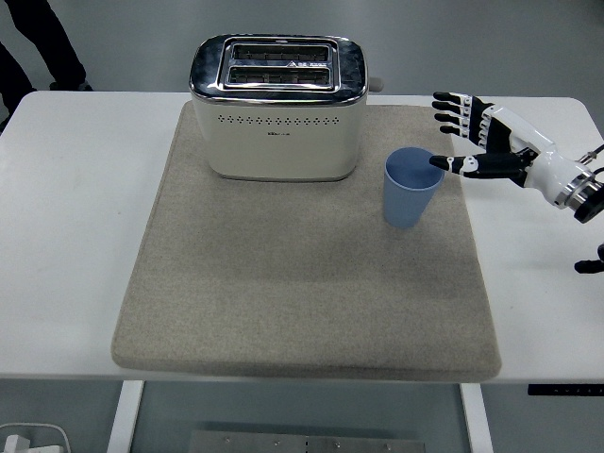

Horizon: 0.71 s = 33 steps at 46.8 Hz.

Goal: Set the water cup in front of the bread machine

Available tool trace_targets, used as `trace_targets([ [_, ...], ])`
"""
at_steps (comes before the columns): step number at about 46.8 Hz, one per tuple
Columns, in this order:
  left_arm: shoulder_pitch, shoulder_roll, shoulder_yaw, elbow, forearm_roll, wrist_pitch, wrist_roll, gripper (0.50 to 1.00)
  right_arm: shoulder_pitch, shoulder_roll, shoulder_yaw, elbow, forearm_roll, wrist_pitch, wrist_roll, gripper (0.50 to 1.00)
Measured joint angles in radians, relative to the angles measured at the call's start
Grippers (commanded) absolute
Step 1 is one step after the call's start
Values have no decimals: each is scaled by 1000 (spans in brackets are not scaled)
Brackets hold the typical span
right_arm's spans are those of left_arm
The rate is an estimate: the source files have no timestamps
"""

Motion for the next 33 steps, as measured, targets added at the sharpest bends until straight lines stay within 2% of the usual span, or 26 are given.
trace_targets([
  [7, 0, 0, 0, 0, 0, 0, 0, 1000, -14, -31, -17, 21, -78, 0, 23, 932],
  [19, 0, 0, 0, 0, 0, 0, 0, 1000, -43, -30, -20, 26, -223, -11, 28, 932],
  [33, 0, 0, 0, 0, 0, 0, 0, 1000, -47, -19, -37, 25, -243, -29, 26, 932],
])
